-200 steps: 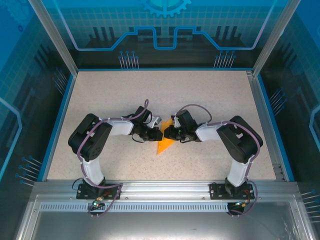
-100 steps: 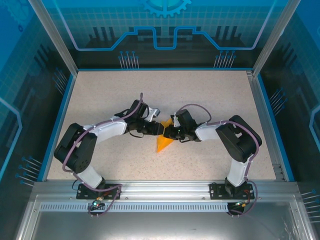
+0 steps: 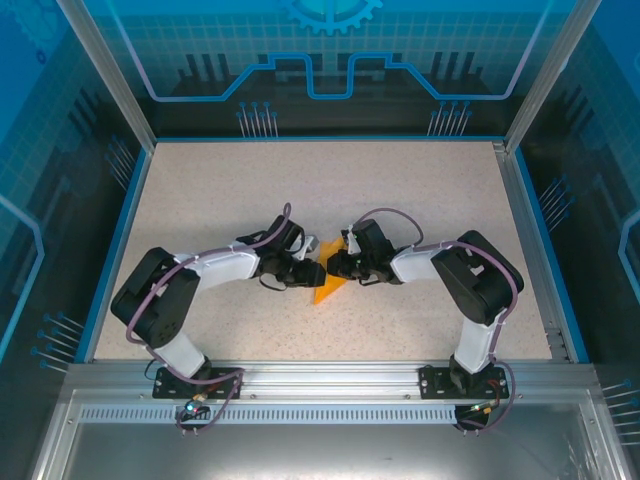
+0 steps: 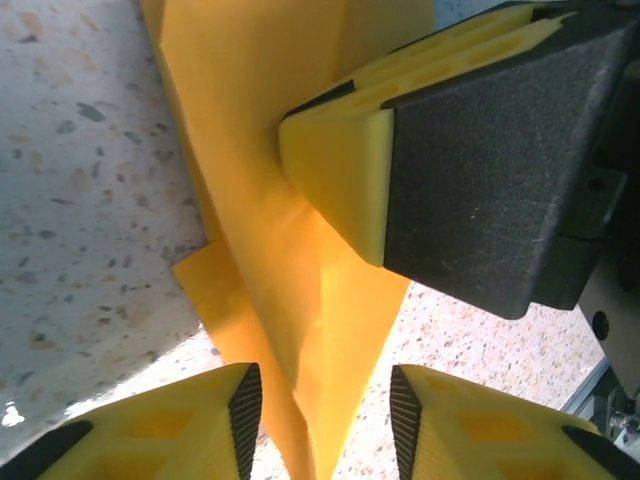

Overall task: Fold a paper plane with a square sheet of paper (pick it up from the middle)
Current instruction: Fourth fold the wing at the center of the table.

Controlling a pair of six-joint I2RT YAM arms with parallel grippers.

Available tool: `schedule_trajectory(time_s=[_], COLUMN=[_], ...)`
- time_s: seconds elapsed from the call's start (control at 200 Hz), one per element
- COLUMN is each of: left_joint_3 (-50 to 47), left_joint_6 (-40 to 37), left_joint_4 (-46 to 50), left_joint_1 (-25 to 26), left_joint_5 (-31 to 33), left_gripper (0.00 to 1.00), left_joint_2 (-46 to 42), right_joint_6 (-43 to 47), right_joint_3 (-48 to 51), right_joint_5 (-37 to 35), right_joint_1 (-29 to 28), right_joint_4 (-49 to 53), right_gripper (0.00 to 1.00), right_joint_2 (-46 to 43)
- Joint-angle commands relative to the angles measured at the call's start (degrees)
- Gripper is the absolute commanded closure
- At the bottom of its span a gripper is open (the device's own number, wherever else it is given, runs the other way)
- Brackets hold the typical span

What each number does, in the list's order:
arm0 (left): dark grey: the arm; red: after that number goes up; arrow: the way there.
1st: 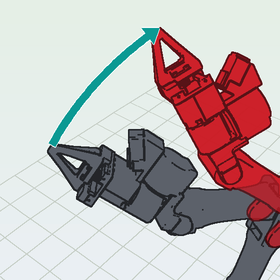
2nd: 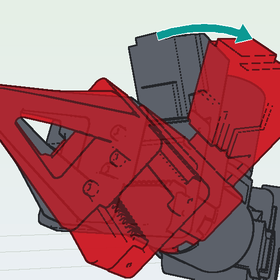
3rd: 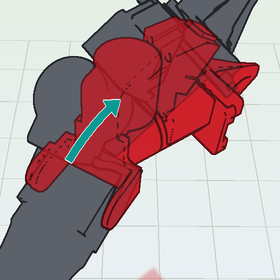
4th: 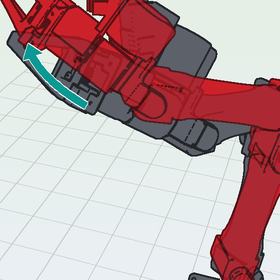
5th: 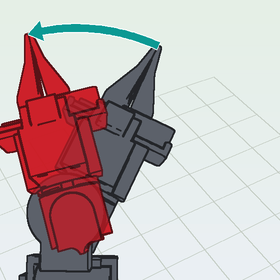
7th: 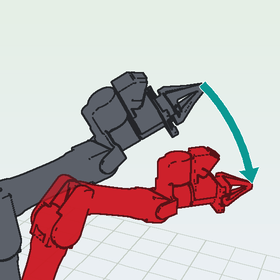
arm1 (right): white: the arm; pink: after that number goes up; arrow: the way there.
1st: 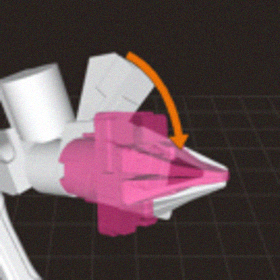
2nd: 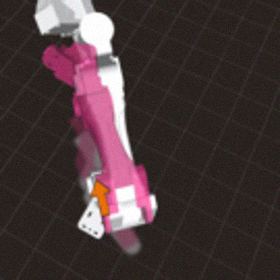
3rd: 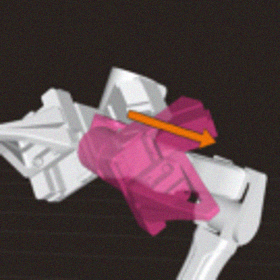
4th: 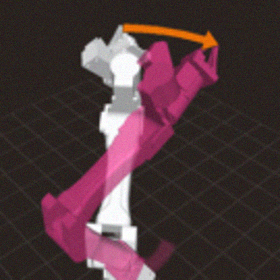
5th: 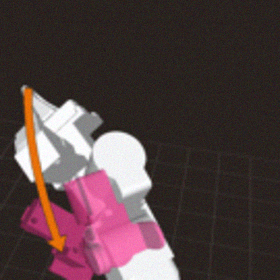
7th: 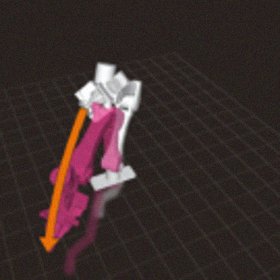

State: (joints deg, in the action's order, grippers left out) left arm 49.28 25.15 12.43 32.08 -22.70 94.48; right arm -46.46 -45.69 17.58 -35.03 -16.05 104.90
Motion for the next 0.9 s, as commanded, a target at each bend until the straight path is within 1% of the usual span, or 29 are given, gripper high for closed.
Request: schedule_trajectory(time_s=[0.0,0.145,0.385,0.585,0.78,0.8,0.895], left_joint_3=[-1.45,-2.50,-3.28,-4.18,-3.80,-3.80,-3.85], left_joint_6=[1.11,1.39,1.49,2.93,3.07,3.03,3.07], left_joint_4=[-1.57,-2.73,-3.63,-6.98,-8.03,-8.02,-8.85], left_joint_1=[0.18,0.18,0.34,0.46,0.37,0.41,0.47], left_joint_5=[1.24,0.64,0.20,-2.19,-3.15,-3.19,-3.56], left_gripper=[0.63,0.72,0.73,0.77,0.80,0.81,0.82], left_joint_2=[1.22,1.63,2.86,3.70,4.48,4.52,4.79], right_joint_6=[-0.02,0.00,-0.30,-0.56,-0.98,-0.99,-1.24], right_joint_3=[2.13,2.69,3.39,3.98,4.62,4.70,5.16], right_joint_5=[-0.18,-0.27,-0.31,-0.23,-0.09,-0.07,-0.09], right_joint_1=[0.48,0.48,0.48,0.48,0.48,0.48,0.48], right_joint_4=[2.13,2.03,1.47,0.89,0.91,-0.59,-1.23], right_gripper=[0.86,0.86,0.86,0.87,0.87,0.87,0.87], right_joint_2=[-0.11,-0.68,-0.87,-0.93,-0.88,-0.97,-1.01])
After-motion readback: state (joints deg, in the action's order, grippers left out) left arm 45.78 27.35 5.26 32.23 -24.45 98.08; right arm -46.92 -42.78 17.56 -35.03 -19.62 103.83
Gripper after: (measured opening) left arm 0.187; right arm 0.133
